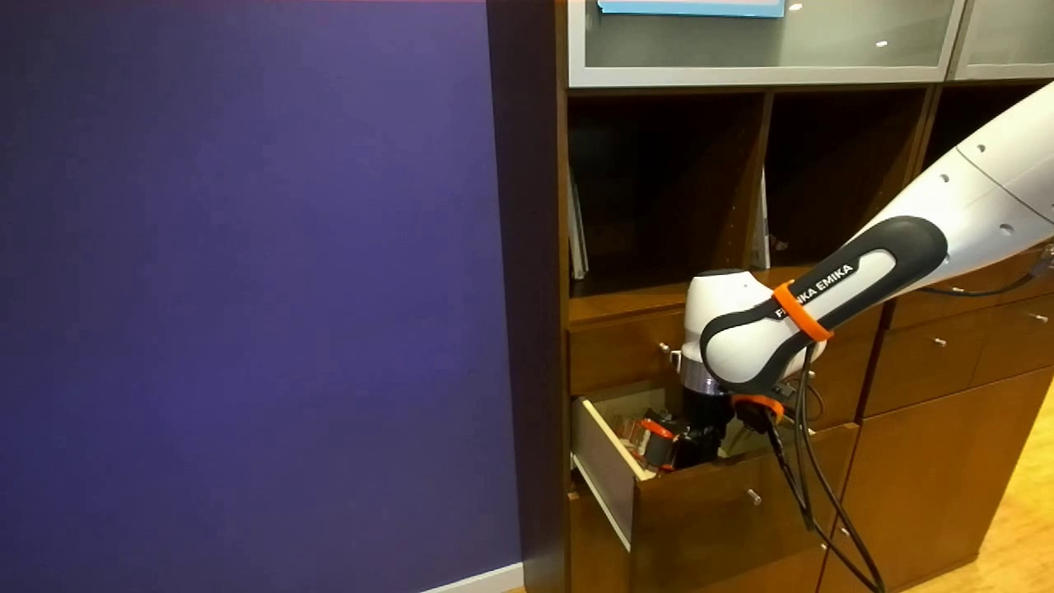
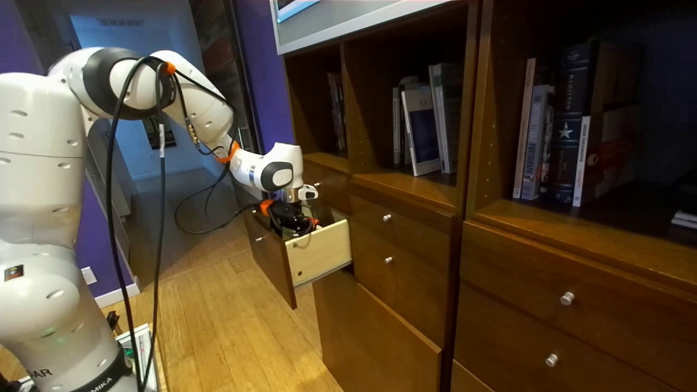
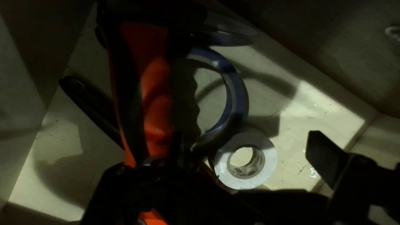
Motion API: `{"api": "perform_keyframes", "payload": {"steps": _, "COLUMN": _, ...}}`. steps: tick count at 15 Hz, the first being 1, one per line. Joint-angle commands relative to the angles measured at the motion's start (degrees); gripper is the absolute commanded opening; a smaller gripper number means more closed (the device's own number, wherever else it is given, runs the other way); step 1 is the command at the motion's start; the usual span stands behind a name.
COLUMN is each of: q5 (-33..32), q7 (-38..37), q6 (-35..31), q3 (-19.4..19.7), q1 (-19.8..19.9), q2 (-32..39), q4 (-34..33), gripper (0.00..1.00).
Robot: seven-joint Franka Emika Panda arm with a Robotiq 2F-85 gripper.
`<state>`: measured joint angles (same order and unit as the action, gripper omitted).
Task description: Remove the blue masking tape from the open drawer
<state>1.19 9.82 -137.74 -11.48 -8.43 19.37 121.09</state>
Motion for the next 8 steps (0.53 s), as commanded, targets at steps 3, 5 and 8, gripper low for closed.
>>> {"api": "perform_keyframes", "payload": {"steps": 3, "q5": 0.2, "q7": 0.4, "q6": -4.6, "q3": 0.1, "q1": 0.0, "q2": 3.2, "q4": -1.3, "gripper": 1.0}}
{"api": "perform_keyframes", "payload": {"steps": 5, "q5": 0.2, "q7": 0.5, "q6": -5.9, "q3": 0.1, "q1": 0.1, "q2": 3.9, "q4": -1.3, "gripper": 0.96}}
{"api": "perform_keyframes", "payload": {"steps": 8, "q5": 0.8, "q7": 0.9, "q6": -8.4, "q3": -0.2, "q1": 0.5, "q2": 4.3, "q4": -1.0, "gripper": 0.89}}
